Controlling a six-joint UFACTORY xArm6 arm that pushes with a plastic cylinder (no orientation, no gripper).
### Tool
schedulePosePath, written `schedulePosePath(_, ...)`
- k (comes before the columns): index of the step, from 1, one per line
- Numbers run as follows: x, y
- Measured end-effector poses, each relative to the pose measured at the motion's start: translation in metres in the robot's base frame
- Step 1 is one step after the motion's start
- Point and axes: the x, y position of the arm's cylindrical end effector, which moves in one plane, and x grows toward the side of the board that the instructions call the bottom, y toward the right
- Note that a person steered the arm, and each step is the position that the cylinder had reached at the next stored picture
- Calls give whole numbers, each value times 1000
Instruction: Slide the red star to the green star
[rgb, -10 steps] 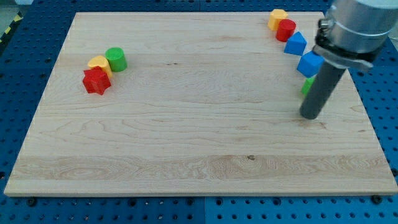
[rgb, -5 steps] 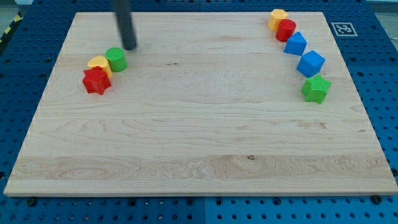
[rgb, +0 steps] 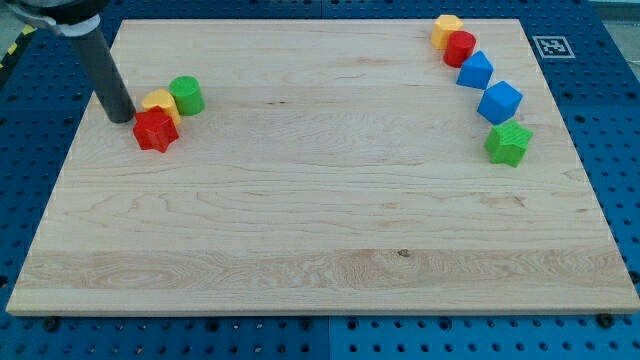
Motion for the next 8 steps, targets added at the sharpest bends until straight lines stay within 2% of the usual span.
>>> schedulePosePath(2,9,13)
schedulePosePath(5,42,86)
schedulePosePath(6,45,129)
schedulePosePath(8,90,219)
